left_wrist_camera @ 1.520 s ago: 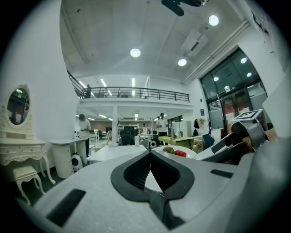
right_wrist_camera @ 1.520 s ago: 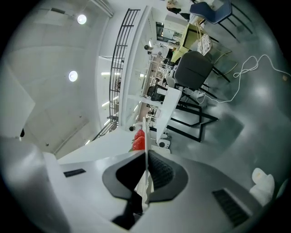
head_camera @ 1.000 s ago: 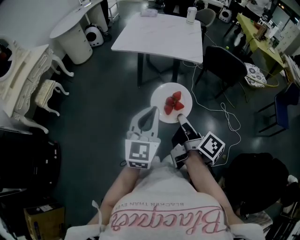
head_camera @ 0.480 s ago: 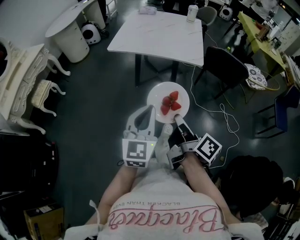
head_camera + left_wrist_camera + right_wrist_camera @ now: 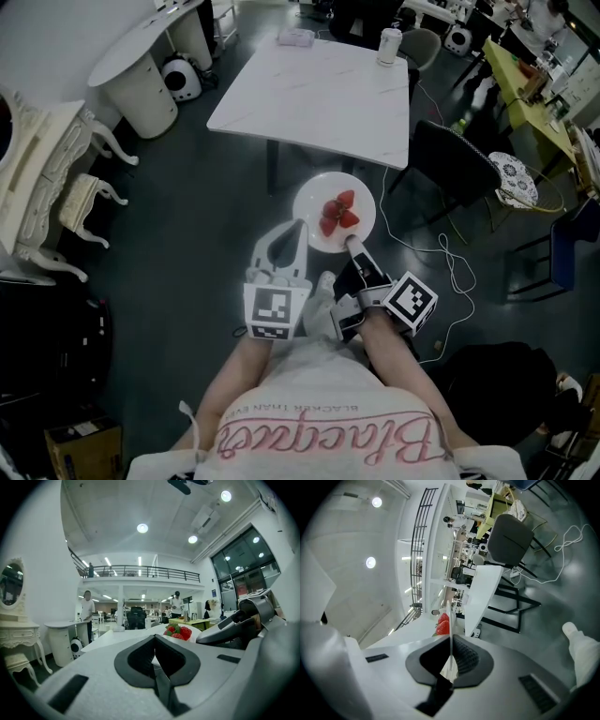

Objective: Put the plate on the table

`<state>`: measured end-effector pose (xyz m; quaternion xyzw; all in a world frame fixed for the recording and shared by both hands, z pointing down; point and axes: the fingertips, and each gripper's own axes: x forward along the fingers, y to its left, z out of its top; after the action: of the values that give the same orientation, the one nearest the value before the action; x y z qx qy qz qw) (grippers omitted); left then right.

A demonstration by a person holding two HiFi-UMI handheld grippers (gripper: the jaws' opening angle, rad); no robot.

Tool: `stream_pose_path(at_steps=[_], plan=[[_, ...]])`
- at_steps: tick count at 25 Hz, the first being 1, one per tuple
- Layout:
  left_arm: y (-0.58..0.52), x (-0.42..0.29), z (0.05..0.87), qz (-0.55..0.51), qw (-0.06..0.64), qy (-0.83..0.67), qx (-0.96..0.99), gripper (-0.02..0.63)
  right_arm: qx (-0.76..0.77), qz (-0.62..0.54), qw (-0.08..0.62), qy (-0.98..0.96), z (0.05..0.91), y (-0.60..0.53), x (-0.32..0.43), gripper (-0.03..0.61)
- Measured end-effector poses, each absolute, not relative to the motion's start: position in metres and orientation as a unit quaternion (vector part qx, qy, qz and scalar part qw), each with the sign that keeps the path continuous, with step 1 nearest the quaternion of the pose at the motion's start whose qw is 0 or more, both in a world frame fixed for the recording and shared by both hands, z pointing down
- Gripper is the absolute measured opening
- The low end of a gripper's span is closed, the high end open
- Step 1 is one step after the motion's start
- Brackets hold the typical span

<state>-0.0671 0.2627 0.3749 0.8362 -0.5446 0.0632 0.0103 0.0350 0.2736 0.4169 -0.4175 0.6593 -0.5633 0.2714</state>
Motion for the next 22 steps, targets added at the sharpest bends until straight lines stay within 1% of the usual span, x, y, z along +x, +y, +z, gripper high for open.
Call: stream_pose_path(at_steps=[3, 17, 22], plan=[[0.23, -0.064, 0.373, 0.064, 0.011, -0.55, 0.833, 0.003, -0.405, -0.564, 0.279, 0.664, 0.412, 0.24, 0.038, 0.012], [0.089, -0.039, 0.36, 0.063, 0.005, -0.566, 0.822, 0.003, -0.394, -0.574, 0.261, 0.669, 0.405, 0.097, 0.063, 0.012], [0.063, -0.035, 0.364, 0.053, -0.006, -0.575, 0.816, 0.003, -0.386, -0.574, 0.259, 0.674, 0.414, 0.062, 0.068, 0.012]])
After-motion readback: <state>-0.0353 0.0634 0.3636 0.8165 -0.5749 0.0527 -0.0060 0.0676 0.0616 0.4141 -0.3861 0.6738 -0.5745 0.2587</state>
